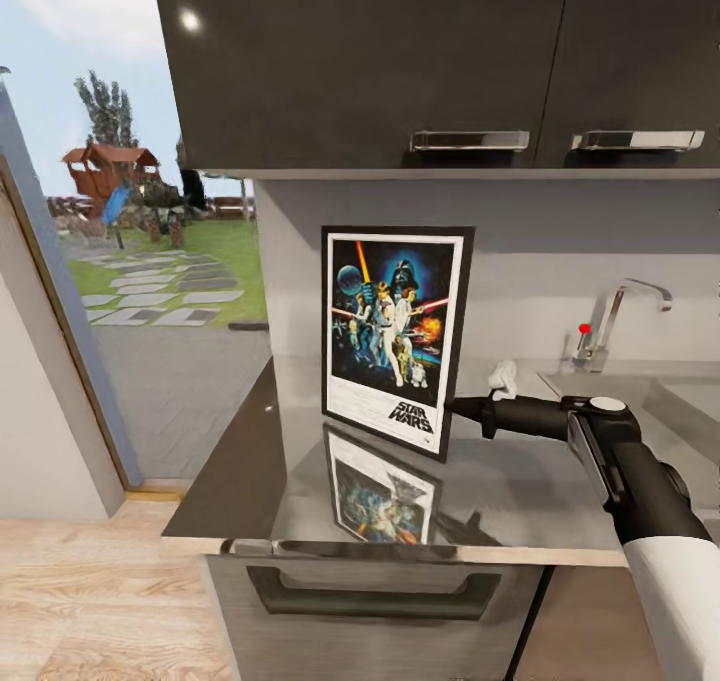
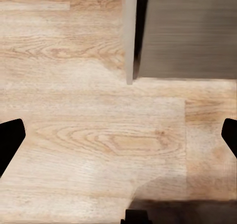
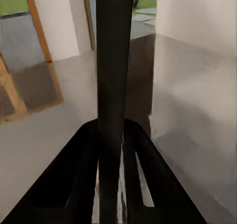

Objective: Pick up the poster from the kitchen countertop and hang it on one of the wall nails in the kitchen.

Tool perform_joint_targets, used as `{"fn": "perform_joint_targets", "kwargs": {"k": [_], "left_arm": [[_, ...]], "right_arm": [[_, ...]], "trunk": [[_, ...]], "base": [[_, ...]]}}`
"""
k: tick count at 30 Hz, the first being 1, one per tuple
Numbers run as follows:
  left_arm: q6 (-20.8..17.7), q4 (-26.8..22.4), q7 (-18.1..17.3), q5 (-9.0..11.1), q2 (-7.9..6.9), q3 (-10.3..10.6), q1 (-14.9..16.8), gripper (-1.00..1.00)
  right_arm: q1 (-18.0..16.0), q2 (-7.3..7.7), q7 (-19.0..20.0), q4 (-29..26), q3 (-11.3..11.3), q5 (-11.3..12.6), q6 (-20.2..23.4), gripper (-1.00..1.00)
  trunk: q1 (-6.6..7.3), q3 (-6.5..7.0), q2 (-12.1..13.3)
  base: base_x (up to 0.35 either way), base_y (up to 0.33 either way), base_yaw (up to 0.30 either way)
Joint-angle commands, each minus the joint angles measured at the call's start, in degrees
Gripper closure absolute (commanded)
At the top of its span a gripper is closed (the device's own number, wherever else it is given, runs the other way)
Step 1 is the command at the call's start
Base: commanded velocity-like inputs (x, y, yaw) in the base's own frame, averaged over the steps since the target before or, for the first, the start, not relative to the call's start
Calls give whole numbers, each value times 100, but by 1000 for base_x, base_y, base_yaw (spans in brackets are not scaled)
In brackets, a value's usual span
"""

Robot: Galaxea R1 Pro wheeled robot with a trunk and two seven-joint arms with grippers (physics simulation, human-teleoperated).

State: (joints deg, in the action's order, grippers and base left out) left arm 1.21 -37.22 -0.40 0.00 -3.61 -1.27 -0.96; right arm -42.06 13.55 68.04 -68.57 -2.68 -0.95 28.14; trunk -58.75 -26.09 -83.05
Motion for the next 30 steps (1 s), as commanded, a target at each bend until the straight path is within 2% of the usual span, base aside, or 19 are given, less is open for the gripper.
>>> {"fn": "perform_joint_targets", "kwargs": {"k": [1, 13, 22, 30], "left_arm": [[10, -4, -4, 0, 1, -5, -1, -100], [10, -4, -4, 0, 1, -5, -1, -100], [10, -4, -6, 0, 1, -17, -1, -100], [10, -4, -12, 0, 1, -140, -1, -100]], "right_arm": [[-6, -2, 34, -5, -7, -2, 60, 100], [-6, -2, 30, -7, -3, -2, 60, 100], [-5, -4, 30, -7, 2, -2, 58, 100], [-6, -10, 25, -7, 4, -13, 52, 100]], "trunk": [[2, -5, -3], [2, -5, -3], [2, -5, -3], [2, -5, -3]], "base": [[-211, 164, 0], [-54, 65, 230], [-98, 250, 289], [-99, 280, 290]]}}
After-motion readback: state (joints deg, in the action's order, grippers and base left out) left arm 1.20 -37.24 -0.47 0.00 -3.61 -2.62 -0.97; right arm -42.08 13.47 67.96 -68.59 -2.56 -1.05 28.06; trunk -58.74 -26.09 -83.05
